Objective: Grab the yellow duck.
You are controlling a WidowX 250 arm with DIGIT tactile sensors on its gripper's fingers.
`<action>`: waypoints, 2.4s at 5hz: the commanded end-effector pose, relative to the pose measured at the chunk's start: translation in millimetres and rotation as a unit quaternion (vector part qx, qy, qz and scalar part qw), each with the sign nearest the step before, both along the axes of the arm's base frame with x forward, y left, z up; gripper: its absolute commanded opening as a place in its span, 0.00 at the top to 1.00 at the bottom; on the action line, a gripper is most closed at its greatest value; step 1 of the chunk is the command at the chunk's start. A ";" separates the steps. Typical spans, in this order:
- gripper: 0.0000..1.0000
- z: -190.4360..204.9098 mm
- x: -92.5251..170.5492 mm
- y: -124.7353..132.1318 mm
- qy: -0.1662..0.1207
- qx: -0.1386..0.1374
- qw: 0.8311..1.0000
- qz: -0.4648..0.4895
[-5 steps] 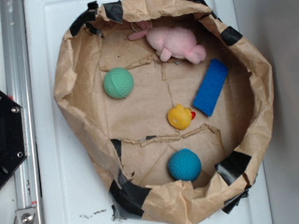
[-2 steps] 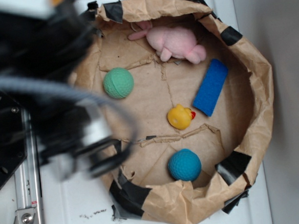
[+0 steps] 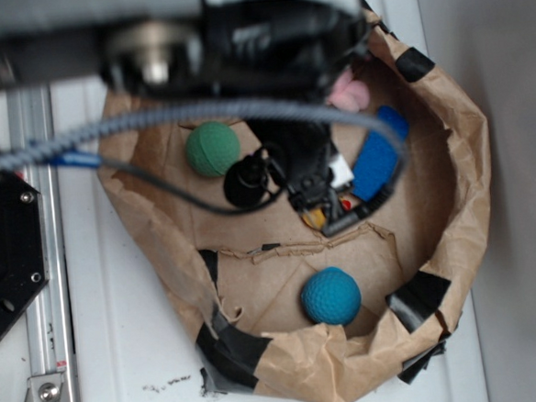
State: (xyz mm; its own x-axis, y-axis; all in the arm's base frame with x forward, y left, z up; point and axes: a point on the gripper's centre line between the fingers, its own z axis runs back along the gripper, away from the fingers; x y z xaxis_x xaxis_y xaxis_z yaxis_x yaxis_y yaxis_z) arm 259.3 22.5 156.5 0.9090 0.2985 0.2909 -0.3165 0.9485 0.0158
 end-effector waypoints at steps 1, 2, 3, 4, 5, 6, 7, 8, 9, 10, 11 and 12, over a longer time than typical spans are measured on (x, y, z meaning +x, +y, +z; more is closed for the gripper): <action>0.00 -33.4 5.1 -4.7 0.010 -0.034 0.999 0.013; 0.00 -33.4 5.1 -4.7 0.010 -0.034 0.999 0.013; 0.00 -33.4 5.1 -4.7 0.010 -0.034 0.999 0.013; 0.00 -33.4 5.1 -4.7 0.010 -0.034 0.999 0.013; 0.00 -33.4 5.1 -4.7 0.010 -0.034 0.999 0.013; 0.00 -52.3 13.9 0.9 0.010 -0.013 1.000 0.011; 0.00 -68.2 17.2 1.7 0.036 -0.008 0.999 0.004; 0.00 -83.2 22.5 -1.9 0.052 -0.008 0.999 -0.008; 0.00 -94.1 26.1 -10.0 0.055 -0.013 0.998 -0.025; 0.00 -98.3 33.5 -30.3 0.030 -0.042 0.997 -0.054; 0.00 -104.6 46.5 -42.2 0.018 -0.056 0.997 -0.050; 0.00 -114.4 54.3 -57.4 0.034 -0.070 0.994 -0.073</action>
